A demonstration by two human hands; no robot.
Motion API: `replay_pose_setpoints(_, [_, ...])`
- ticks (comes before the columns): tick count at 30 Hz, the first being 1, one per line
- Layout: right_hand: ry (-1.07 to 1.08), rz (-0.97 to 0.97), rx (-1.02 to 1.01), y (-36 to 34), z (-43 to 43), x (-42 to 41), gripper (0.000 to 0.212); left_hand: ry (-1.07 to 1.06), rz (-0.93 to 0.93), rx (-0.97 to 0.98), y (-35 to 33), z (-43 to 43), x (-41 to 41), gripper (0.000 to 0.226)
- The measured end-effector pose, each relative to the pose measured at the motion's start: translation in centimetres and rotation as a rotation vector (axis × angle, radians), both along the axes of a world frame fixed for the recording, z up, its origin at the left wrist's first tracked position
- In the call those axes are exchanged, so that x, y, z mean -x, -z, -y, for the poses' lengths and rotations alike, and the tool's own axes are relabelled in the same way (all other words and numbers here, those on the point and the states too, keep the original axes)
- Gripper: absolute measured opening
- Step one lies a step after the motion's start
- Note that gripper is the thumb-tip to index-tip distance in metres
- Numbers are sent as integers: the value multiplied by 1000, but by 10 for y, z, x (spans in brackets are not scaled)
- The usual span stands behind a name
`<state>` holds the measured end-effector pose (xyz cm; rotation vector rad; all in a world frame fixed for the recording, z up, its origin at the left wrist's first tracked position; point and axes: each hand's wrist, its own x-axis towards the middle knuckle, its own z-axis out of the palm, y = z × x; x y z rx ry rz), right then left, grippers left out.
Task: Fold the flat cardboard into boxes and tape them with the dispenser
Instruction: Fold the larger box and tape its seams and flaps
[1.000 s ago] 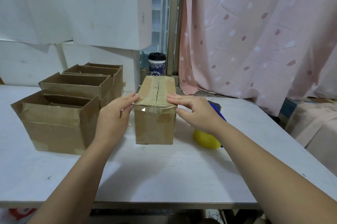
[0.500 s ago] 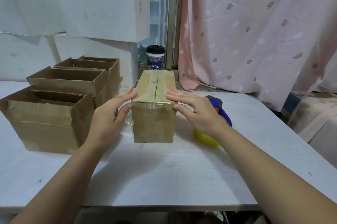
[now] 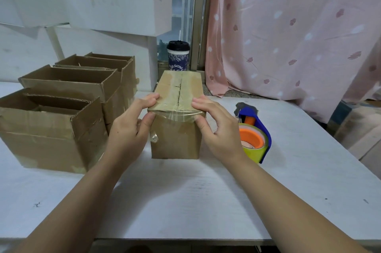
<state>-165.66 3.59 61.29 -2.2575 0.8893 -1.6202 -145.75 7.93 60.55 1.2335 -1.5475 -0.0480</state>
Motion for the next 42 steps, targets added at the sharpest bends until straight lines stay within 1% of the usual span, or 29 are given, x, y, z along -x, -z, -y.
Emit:
replay_pose_setpoints(5, [-35, 81, -69, 2, 0, -3, 23, 35, -42, 28, -1, -2, 3, 30])
replay_pose_setpoints(8, [-68, 76, -99, 3, -1, -1, 25, 42, -53, -1, -3, -3, 3, 34])
replay_pose_setpoints(12, [-157, 59, -142, 3, -4, 2, 35, 78, -104, -31, -7, -7, 2, 34])
replay_pose_setpoints(15, [-169, 143, -191, -2, -5, 0, 38, 71, -123, -35, -9, -9, 3, 36])
replay_pose_setpoints(17, [-137, 198, -219, -5, -5, -4, 31, 52, -151, -37, -11, -10, 6, 40])
replay_pose_setpoints(18, [-120, 216, -233, -7, -5, -6, 26, 42, -161, -39, -13, -10, 7, 37])
replay_pose_setpoints(21, [-79, 218, -240, -10, -4, -7, 10, 17, -218, -55, -20, -7, 7, 18])
replay_pose_setpoints(23, [-63, 181, -222, -11, -3, -5, 10, 19, -257, -90, -24, -5, 6, 14])
replay_pose_setpoints(27, [-67, 126, -217, -15, -2, 0, 14, 20, -219, -129, -27, -6, 2, 18])
replay_pose_setpoints(29, [-73, 97, -219, -16, -2, 1, 16, 1, -198, -121, -27, -7, 2, 24])
replay_pose_setpoints(32, [-85, 78, -226, -16, -1, 3, 18, -20, -149, -92, -24, -7, 2, 27])
replay_pose_setpoints(35, [-96, 46, -226, -15, 2, 6, 20, 15, -120, -84, -18, -5, -1, 37])
replay_pose_setpoints(37, [-76, 28, -192, -14, 2, 4, 19, 11, -124, -58, -13, -4, -1, 38])
replay_pose_setpoints(40, [-10, 0, -96, -10, 1, -2, 17, -52, -93, 4, -7, -3, 6, 38])
replay_pose_setpoints(42, [11, 1, -67, -8, -1, -5, 18, -82, -48, 51, -4, -5, 12, 46])
